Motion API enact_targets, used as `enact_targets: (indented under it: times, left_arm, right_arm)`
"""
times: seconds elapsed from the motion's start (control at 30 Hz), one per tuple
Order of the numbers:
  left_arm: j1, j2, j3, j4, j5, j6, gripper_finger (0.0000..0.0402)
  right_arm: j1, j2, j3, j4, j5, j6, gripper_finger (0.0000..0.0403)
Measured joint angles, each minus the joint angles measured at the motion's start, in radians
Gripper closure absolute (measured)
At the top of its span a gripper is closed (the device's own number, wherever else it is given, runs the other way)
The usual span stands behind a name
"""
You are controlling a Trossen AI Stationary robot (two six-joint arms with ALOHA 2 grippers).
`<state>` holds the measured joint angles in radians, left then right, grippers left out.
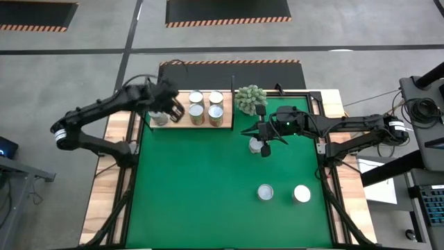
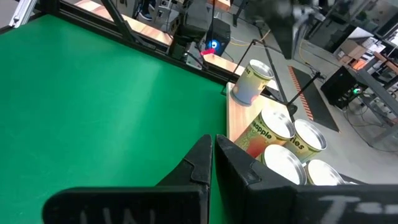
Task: Pick and place cans onto a shelf
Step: Put the canned cherries on the shelf
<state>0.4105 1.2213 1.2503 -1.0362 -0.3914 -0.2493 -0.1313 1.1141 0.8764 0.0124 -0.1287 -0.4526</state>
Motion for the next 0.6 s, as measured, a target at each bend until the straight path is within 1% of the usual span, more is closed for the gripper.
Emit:
enact_targets:
  times: [0.1,0.2,0.3,0.37,0.47,0.6]
  left_arm:
    - [-0.164,-0.069,-0.058,0.174,0.036,0.075,0.0402]
    - [-0.324,-0.127,-0.132,0.347,0.039,0.120,0.0402]
    - [-0.453,-0.172,-0.212,0.499,0.036,0.169,0.0401]
    - [-0.518,-0.192,-0.260,0.588,0.009,0.200,0.0401]
    - [-0.586,-0.220,-0.307,0.672,-0.073,0.247,0.0401]
    - [-0.618,-0.252,-0.336,0.704,-0.172,0.312,0.0401]
  right_arm:
    - [0.000,0.000,0.000,0.000,0.000,0.005,0.0394]
    - [0.000,0.000,0.000,0.010,0.002,0.044,0.0394]
    - [0.000,0.000,0.000,0.028,0.027,0.106,0.0394]
    - [0.000,0.000,0.000,0.029,0.038,0.168,0.0394]
    - [0.006,0.000,0.000,0.017,0.039,0.278,0.0394]
    - [0.048,0.000,0.000,-0.023,-0.056,0.419,0.0394]
